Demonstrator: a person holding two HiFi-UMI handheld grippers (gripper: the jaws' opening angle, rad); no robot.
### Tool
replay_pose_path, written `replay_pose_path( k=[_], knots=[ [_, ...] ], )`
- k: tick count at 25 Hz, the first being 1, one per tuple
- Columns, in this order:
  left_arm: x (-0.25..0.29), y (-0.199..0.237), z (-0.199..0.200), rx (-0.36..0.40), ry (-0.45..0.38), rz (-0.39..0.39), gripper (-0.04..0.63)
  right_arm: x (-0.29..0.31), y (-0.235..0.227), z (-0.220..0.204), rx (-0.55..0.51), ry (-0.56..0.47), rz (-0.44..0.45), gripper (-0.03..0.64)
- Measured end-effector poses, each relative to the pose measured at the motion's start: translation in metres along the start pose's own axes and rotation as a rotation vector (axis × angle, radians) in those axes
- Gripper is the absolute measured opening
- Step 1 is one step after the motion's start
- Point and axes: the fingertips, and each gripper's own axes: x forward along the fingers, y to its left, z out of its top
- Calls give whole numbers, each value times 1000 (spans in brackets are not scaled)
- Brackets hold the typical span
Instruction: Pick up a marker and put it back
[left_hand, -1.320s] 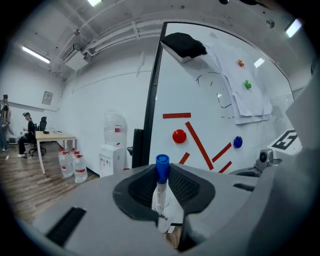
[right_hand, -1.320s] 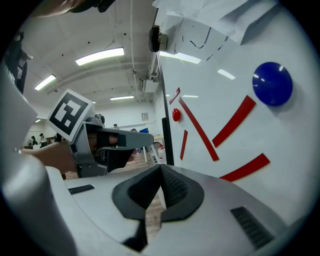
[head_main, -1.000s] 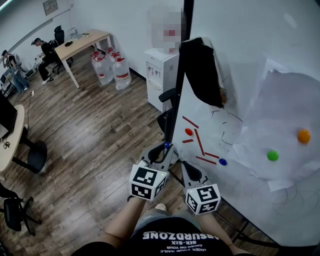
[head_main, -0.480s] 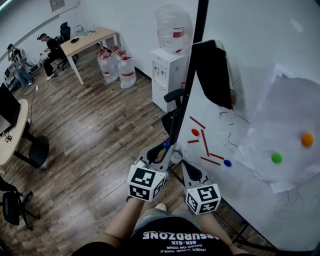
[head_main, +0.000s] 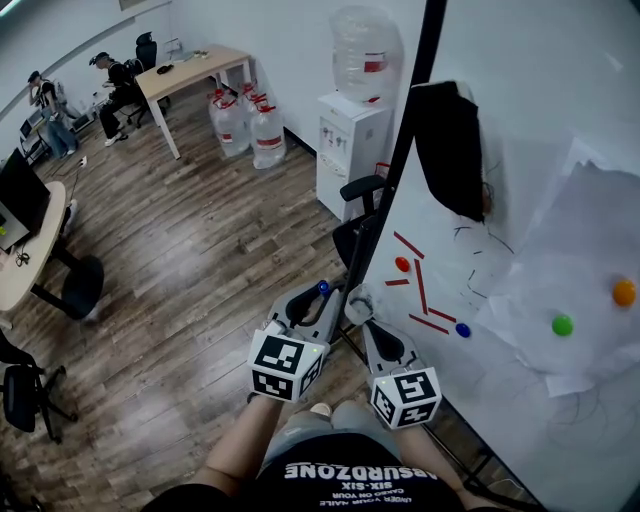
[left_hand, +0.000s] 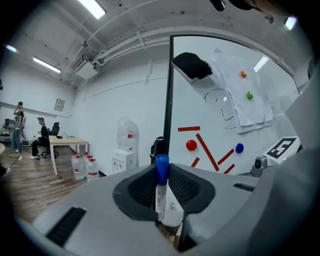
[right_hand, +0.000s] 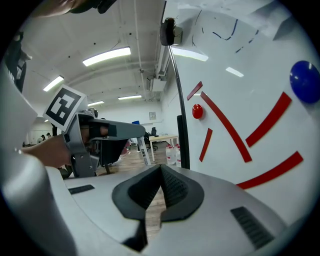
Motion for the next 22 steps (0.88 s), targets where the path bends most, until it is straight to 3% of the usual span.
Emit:
replay_pose_path(
  k=[22],
  knots=[
    [6, -5, -5, -2, 60, 95, 78, -2, -4, 13, -24, 40, 111, -2]
  ],
)
